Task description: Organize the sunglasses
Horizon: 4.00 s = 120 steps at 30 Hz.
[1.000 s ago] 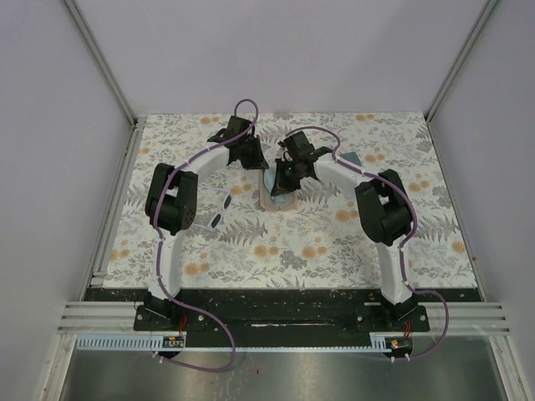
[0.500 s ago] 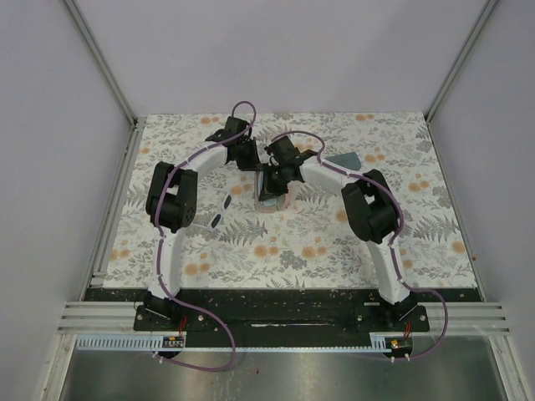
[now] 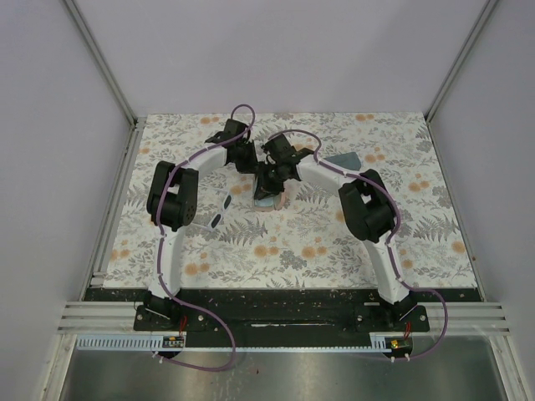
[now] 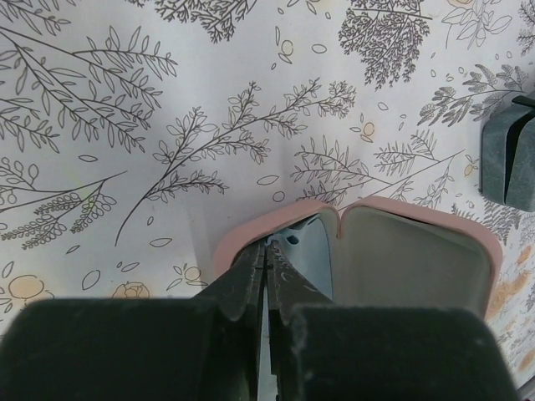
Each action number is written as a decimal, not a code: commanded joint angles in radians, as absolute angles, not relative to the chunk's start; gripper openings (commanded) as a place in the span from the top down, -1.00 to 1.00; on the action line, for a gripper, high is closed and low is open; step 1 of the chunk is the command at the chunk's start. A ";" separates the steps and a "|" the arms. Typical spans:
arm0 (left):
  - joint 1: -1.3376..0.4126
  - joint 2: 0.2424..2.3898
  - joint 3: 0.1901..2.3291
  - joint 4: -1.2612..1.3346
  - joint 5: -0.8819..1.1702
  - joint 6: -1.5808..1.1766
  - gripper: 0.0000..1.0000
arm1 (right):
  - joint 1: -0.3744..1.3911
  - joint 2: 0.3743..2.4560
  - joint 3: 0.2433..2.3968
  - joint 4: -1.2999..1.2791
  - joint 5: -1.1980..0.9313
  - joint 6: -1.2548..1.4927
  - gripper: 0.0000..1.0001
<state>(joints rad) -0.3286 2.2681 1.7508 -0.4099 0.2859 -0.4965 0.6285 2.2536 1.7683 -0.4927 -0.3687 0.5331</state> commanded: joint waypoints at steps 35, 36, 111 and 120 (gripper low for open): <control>-0.291 2.204 1.697 -0.347 0.227 -0.449 0.47 | 0.321 2.019 1.330 0.093 -0.822 0.676 -0.99; -0.291 2.195 1.697 -0.351 0.218 -0.448 0.47 | 0.321 2.026 1.333 0.098 -0.825 0.680 -0.96; -0.422 1.462 0.862 -0.239 0.206 -0.336 0.79 | 0.371 1.632 1.077 0.149 -0.488 0.595 -0.95; -0.580 1.197 0.897 -0.212 0.595 -0.310 0.74 | 0.371 1.453 1.054 0.054 -0.554 0.566 -0.58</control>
